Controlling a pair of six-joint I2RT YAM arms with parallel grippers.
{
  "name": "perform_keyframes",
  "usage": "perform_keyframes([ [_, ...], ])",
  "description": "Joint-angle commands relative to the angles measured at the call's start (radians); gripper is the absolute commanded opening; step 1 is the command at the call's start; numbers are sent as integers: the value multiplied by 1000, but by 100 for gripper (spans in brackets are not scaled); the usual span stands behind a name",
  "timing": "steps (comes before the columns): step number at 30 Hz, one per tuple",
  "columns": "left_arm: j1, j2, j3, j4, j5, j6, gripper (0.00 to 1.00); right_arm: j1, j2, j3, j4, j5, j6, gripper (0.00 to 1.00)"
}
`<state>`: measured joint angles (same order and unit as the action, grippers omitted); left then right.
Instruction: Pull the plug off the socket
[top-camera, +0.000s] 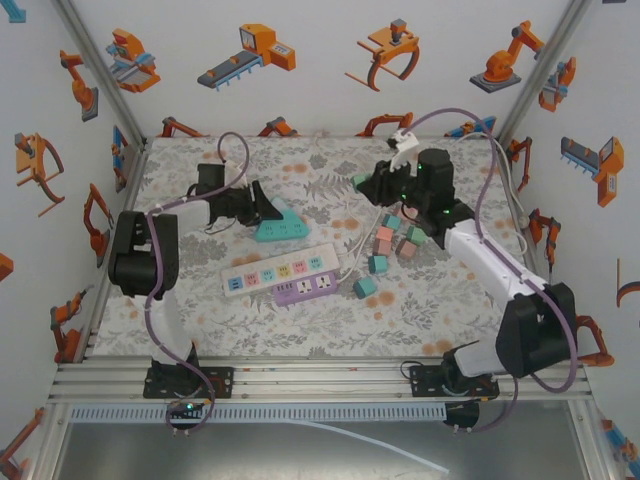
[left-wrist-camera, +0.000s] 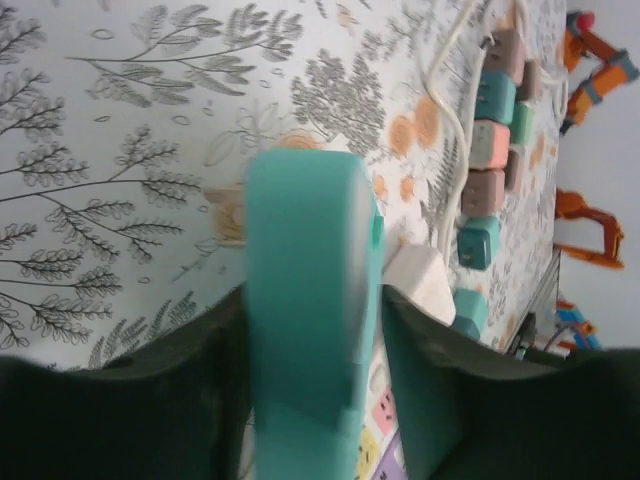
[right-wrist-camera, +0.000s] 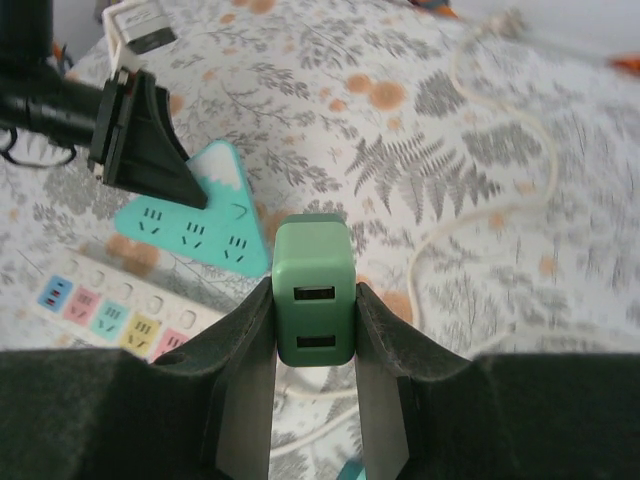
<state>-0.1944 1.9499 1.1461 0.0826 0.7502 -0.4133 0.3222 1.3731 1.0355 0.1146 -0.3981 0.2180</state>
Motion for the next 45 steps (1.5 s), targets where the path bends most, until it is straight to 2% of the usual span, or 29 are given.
perform_keyframes([
  [1,-4,23,-32,69,-44,14,61,-37,-83,-85,-67,77,252,16],
  [7,-9,-12,-27,26,-68,71,69,-63,-229,-288,-44,253,568,15],
  [10,-10,-56,-12,-27,-79,103,77,-87,-306,-376,-75,330,667,16],
  [14,-16,-135,18,-85,-80,115,85,-163,-364,-500,-65,333,747,16],
  [18,-56,-226,30,-96,-110,116,91,-198,-331,-573,-24,257,734,18],
  [23,-102,-267,60,-77,-102,132,98,-207,-235,-628,117,202,736,20],
  [28,-121,-295,51,-64,-120,159,100,-231,-87,-637,264,99,731,21],
  [30,-123,-302,44,-72,-123,171,97,-235,-31,-624,299,61,733,23],
  [32,-123,-303,41,-87,-120,185,97,-235,2,-613,325,40,727,28],
  [39,-129,-299,41,-87,-125,192,97,-235,-5,-612,217,55,685,48],
  [45,-140,-284,47,-75,-143,189,97,-235,-82,-610,79,139,655,61],
])
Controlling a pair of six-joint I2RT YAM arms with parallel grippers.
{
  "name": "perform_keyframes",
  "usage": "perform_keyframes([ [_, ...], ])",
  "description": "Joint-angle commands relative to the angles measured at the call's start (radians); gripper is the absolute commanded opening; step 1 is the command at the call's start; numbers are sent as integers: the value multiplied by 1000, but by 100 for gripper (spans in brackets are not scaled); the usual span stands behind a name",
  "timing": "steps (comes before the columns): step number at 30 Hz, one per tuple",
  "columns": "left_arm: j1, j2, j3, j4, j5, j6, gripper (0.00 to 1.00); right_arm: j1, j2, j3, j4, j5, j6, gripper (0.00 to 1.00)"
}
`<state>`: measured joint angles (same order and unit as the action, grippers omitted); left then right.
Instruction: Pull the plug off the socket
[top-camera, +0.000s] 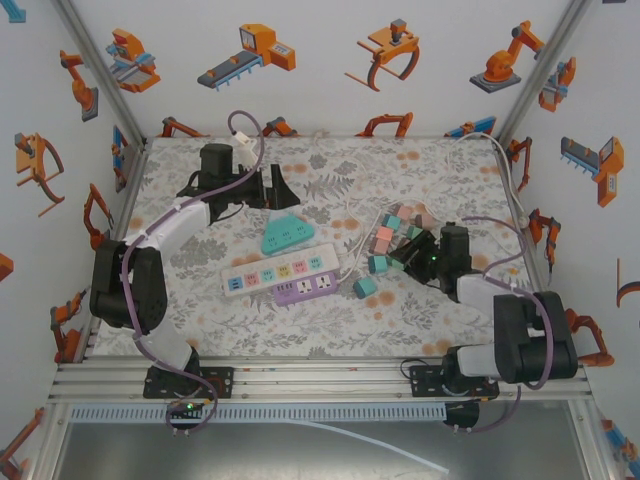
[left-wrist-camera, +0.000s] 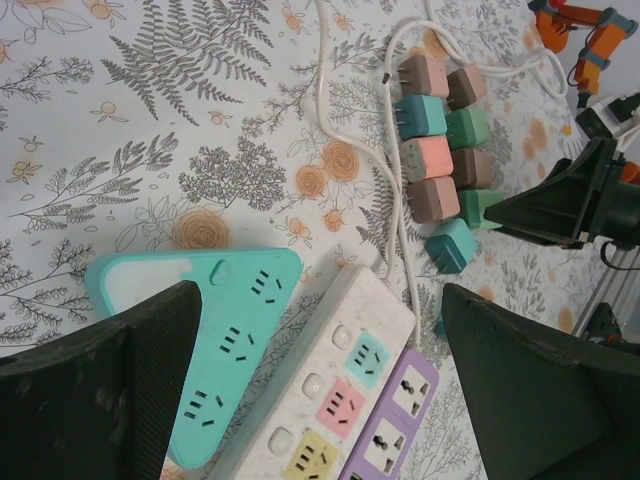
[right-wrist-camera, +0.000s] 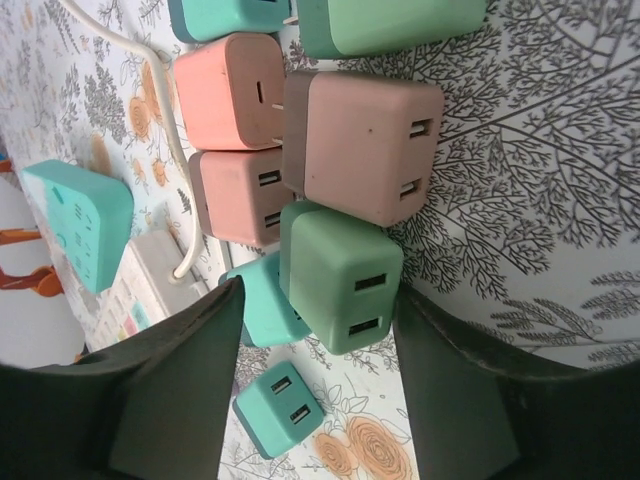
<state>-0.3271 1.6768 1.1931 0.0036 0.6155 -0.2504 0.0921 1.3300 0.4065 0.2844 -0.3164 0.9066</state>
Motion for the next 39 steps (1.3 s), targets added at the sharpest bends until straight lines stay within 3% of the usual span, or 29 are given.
perform_keyframes([
  [1,-9,-11,0,5,-17,27,97,-5,-53,20,-114,69,-42,62],
  [6,-13,-39,-8,14,-80,35,97,-6,-150,41,-223,113,-86,64],
  [12,11,-139,-52,-50,-244,45,97,-44,-278,112,-326,225,-221,68],
  [16,83,-237,-178,18,-374,68,97,-111,-319,124,-323,408,-341,80],
  [21,198,-347,-384,179,-489,29,97,-211,-262,78,-225,591,-414,90],
  [25,270,-431,-573,340,-578,-2,97,-240,-167,29,30,524,-600,89],
  [29,313,-436,-598,235,-613,74,97,-240,-34,-48,361,506,-721,91],
  [31,328,-427,-631,258,-650,56,97,-234,7,2,320,476,-782,94],
  [34,365,-424,-715,383,-589,62,97,-227,-8,-25,349,462,-793,97],
  [39,412,-347,-797,595,-559,47,97,-223,-12,-56,419,267,-823,99],
])
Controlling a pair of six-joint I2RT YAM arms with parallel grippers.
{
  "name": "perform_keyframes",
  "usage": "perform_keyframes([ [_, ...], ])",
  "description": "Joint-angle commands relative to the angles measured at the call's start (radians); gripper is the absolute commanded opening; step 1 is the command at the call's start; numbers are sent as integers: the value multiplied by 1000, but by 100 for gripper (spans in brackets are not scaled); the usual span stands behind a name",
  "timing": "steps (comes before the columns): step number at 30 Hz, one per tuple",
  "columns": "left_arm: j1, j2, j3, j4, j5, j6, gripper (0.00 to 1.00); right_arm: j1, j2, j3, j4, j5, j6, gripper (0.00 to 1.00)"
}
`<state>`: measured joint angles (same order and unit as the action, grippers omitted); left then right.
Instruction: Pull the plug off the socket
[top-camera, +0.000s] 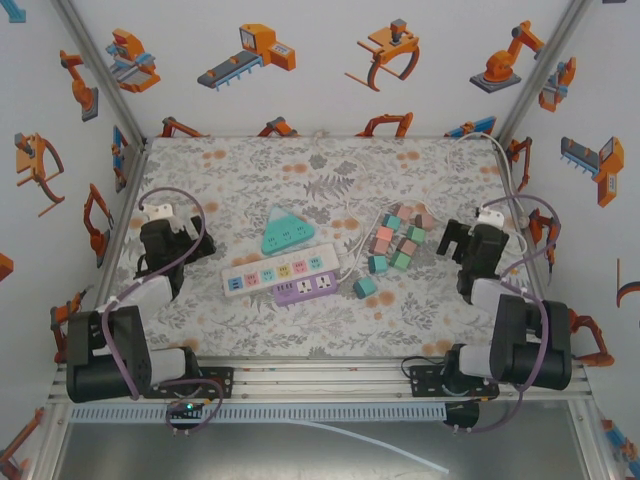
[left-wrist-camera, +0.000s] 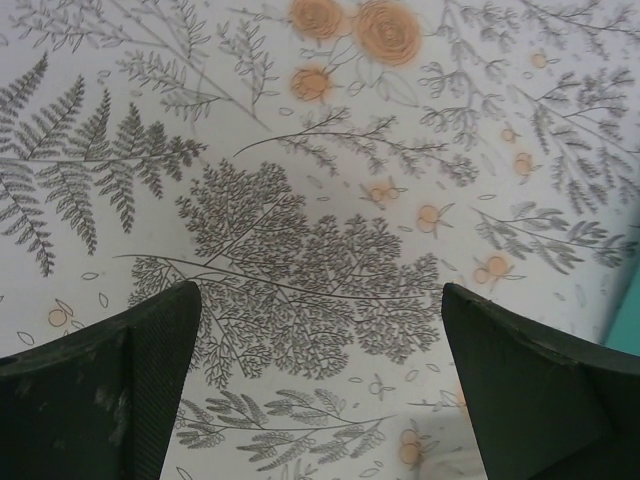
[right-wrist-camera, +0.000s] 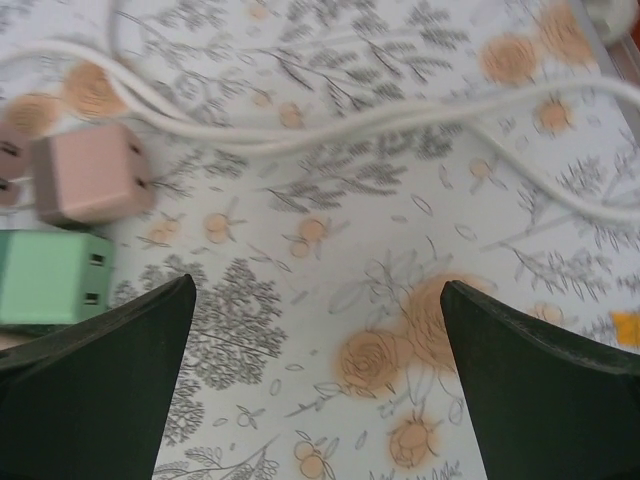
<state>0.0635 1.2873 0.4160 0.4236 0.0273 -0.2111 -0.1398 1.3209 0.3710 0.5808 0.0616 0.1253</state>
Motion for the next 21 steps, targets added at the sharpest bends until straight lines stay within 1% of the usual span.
perform_keyframes([
  [1,37,65,-7,195,74,32,97,10,20,-39,200,-125,-13,99],
  [3,40,120,15,246,112,83,97,22,109,-64,342,-123,1,99],
  [5,57,196,42,282,156,75,97,27,233,-77,475,-105,8,98],
  [6,57,207,74,228,189,95,97,28,242,-67,486,-112,16,99],
  [7,43,208,97,178,205,122,97,29,210,-26,333,-103,7,99],
  [9,23,227,57,291,249,157,97,37,228,-14,358,-129,-7,99],
  [10,17,214,52,272,238,168,97,38,224,-5,330,-118,-9,99],
  [11,4,215,44,281,213,179,97,40,230,-9,351,-118,-10,99],
  [13,-36,250,-16,406,97,186,97,41,227,-8,344,-113,-11,99],
  [14,-36,288,-34,518,98,172,97,42,225,-10,344,-110,-12,99],
  [15,-35,258,-15,443,96,176,97,42,227,-9,345,-110,-11,99],
  [16,-46,243,4,356,59,183,97,42,225,-10,345,-112,-11,99],
  [17,-54,266,-15,441,32,177,97,43,227,-9,346,-112,-12,99],
  [18,-54,267,-19,457,8,168,97,42,227,-9,344,-116,-13,99],
  [19,-57,246,-1,378,-16,165,97,43,228,-8,345,-126,-17,99],
  [20,-64,248,0,380,-32,170,97,43,228,-5,344,-135,-19,99],
  [21,-72,259,-7,418,-46,175,97,42,228,-4,343,-140,-19,99],
])
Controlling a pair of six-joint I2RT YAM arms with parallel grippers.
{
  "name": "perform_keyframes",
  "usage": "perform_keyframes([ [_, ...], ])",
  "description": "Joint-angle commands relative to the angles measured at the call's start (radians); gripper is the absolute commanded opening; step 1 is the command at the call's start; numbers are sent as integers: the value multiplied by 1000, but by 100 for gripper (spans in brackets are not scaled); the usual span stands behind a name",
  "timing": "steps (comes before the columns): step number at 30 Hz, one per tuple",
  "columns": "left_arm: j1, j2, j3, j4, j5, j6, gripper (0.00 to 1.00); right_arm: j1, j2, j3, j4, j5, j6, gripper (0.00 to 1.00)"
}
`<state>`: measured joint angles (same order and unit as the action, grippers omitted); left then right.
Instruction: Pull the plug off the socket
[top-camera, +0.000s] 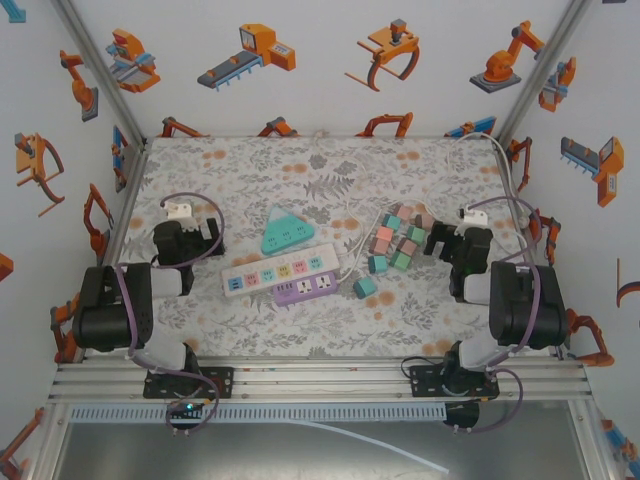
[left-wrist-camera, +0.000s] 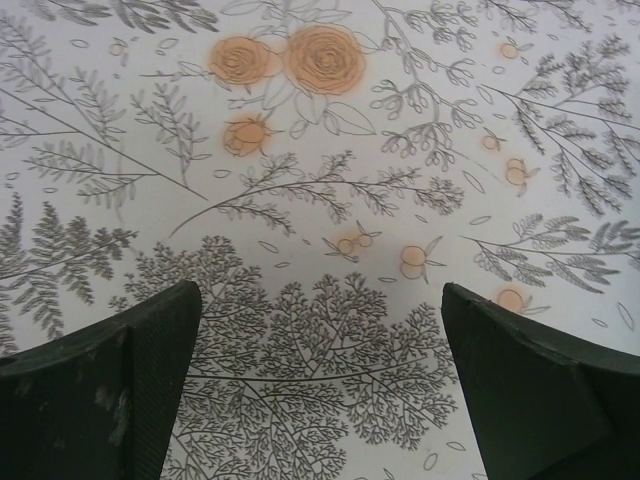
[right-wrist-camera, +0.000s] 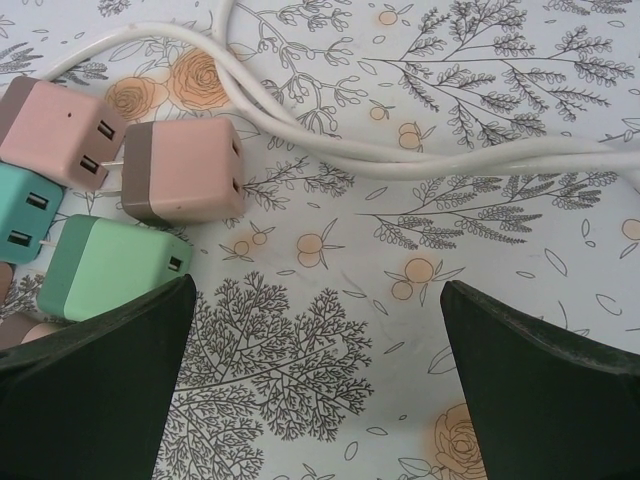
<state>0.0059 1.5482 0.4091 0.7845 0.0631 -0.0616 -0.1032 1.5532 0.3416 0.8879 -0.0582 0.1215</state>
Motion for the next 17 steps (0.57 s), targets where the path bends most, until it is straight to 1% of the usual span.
perform_keyframes([
  [1,-16,-6,0,45,-85,28,97,5,-4,25,35,-20,-16,99],
  [2,-18,-16,9,16,-84,27,97,5,-4,25,33,-21,-16,99],
  [4,-17,-4,4,44,-82,28,97,5,-4,26,32,-24,-17,99],
  [6,-17,-12,8,21,-85,26,97,5,-2,29,29,-31,-20,99],
  [8,-17,-8,5,36,-82,26,97,6,-2,34,19,-33,-25,99],
  [10,-17,-11,6,25,-83,27,97,20,-1,54,-18,-9,-34,99],
  [17,-17,-10,7,28,-83,26,97,31,-7,43,-8,15,-41,99],
])
